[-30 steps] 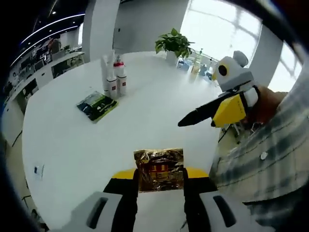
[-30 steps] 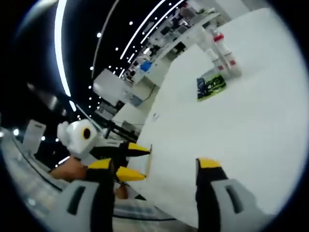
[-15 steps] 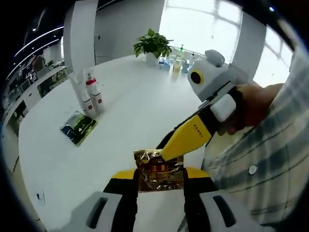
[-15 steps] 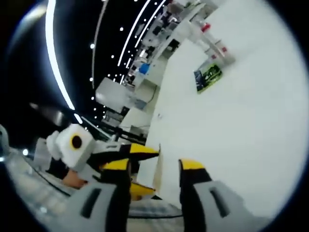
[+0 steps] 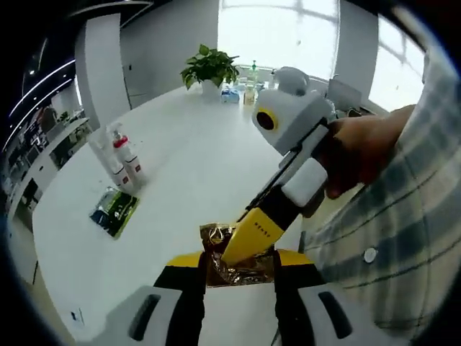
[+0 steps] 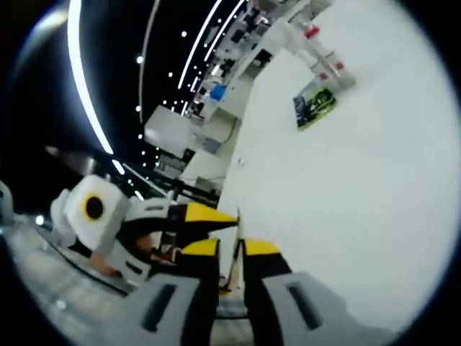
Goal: Arrange the skincare products in the storage area until every visible bottle or jar stands upright without overlapping.
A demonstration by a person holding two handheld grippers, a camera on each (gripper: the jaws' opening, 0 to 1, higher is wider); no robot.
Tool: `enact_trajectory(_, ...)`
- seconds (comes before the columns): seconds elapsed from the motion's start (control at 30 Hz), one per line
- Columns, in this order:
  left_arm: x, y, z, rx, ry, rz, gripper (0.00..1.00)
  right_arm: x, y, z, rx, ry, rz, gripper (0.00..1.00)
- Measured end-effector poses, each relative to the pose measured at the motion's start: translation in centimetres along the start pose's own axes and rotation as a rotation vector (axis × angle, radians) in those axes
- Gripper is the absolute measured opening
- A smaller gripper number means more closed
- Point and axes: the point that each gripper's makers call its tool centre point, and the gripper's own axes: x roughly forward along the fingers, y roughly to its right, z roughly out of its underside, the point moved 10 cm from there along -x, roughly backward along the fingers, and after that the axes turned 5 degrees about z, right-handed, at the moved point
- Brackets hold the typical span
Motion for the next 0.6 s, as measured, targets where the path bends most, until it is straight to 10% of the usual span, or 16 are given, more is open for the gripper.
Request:
enact_trajectory(0.37,0.1,0.5,0.4,0.011,0.033,0.028,0.4,-0.4,0.6,0.5,0.039,-0.026,-0.01,0.0)
enact_trajectory(0.6,-0.6,-0.4,1.6,-0.156,0.154,0.146,0.49,-1.4,0.8,-0.1,0.041,-0.018,-0.066,0.0)
